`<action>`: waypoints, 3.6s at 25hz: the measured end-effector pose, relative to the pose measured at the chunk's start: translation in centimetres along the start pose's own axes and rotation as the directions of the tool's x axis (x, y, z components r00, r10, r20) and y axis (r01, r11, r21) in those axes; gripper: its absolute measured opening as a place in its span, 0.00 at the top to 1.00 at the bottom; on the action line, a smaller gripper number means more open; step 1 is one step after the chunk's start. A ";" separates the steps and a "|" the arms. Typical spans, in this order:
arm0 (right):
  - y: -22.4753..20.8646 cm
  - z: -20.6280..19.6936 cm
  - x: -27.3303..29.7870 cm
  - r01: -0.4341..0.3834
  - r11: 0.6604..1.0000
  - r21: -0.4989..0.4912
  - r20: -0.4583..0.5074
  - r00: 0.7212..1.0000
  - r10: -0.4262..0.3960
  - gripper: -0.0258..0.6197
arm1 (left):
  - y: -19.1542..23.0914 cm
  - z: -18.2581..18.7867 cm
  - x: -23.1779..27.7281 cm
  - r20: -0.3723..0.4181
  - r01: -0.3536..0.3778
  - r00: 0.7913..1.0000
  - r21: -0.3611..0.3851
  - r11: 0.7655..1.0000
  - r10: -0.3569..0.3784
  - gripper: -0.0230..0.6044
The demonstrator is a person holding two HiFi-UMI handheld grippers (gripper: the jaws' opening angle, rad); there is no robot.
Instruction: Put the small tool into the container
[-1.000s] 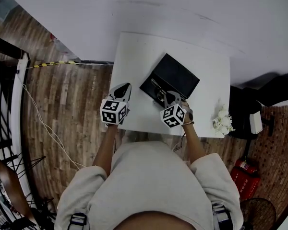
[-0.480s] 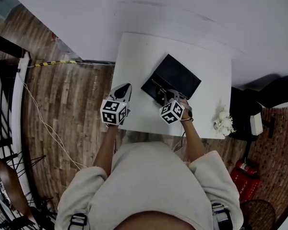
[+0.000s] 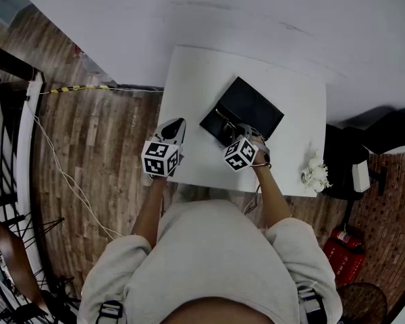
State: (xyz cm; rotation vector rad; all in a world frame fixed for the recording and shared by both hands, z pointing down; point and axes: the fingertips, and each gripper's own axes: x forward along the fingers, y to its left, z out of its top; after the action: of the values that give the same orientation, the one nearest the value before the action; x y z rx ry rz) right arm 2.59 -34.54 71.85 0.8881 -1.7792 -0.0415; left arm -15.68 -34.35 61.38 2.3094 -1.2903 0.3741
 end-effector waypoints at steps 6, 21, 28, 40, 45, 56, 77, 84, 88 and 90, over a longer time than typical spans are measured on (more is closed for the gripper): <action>-0.1 -0.1 0.5 0.024 0.999 -0.023 -0.023 0.999 -0.025 0.96 | 0.0 0.2 0.0 0.004 0.002 1.000 -0.005 1.000 -0.001 0.94; 0.3 0.3 1.5 0.041 0.996 -0.079 -0.036 0.998 -0.044 0.95 | 0.4 0.2 -0.5 0.007 -0.010 1.000 -0.012 1.000 0.010 0.94; 0.7 0.2 1.5 0.050 0.994 -0.102 -0.031 0.998 -0.053 0.95 | 0.4 0.0 -0.6 0.005 -0.013 1.000 -0.014 1.000 0.013 0.94; 2.1 0.0 1.8 0.023 0.990 -0.137 -0.041 0.999 -0.029 0.90 | 0.5 -0.3 -1.2 0.005 -0.016 1.000 -0.019 1.000 0.016 0.94; 2.4 -0.5 1.9 0.007 0.992 -0.129 -0.042 0.999 -0.012 0.87 | 0.3 -0.4 -1.2 0.004 -0.019 1.000 -0.023 1.000 0.019 0.94; 3.6 -1.0 1.9 -0.053 0.992 -0.111 -0.046 0.998 0.048 0.70 | 0.3 -0.6 -1.5 0.003 -0.019 1.000 -0.024 1.000 0.019 0.94; 2.4 -0.3 -1.0 -0.005 0.996 -0.087 0.036 0.999 0.008 0.68 | -0.9 -0.4 -1.1 0.003 -0.006 1.000 -0.006 1.000 0.006 0.94; 2.0 -0.6 -2.7 0.028 0.998 -0.054 0.066 0.998 -0.024 0.76 | -1.9 -0.2 -0.8 0.003 0.004 1.000 0.008 1.000 -0.004 0.94; 1.2 -0.4 -3.7 0.056 0.998 0.011 0.093 0.994 -0.057 0.84 | -2.3 -0.1 -0.7 0.006 0.007 1.000 0.012 1.000 -0.007 0.94; 0.9 -0.4 -4.2 0.067 0.997 0.039 0.102 0.992 -0.071 0.86 | -2.6 -0.1 -0.7 0.004 0.009 1.000 0.016 1.000 -0.009 0.94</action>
State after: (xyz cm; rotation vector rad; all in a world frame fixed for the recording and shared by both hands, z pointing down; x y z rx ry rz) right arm 2.94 -31.31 69.02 0.9880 -1.8493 -0.1022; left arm -13.85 -32.58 60.49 2.3295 -1.2832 0.3776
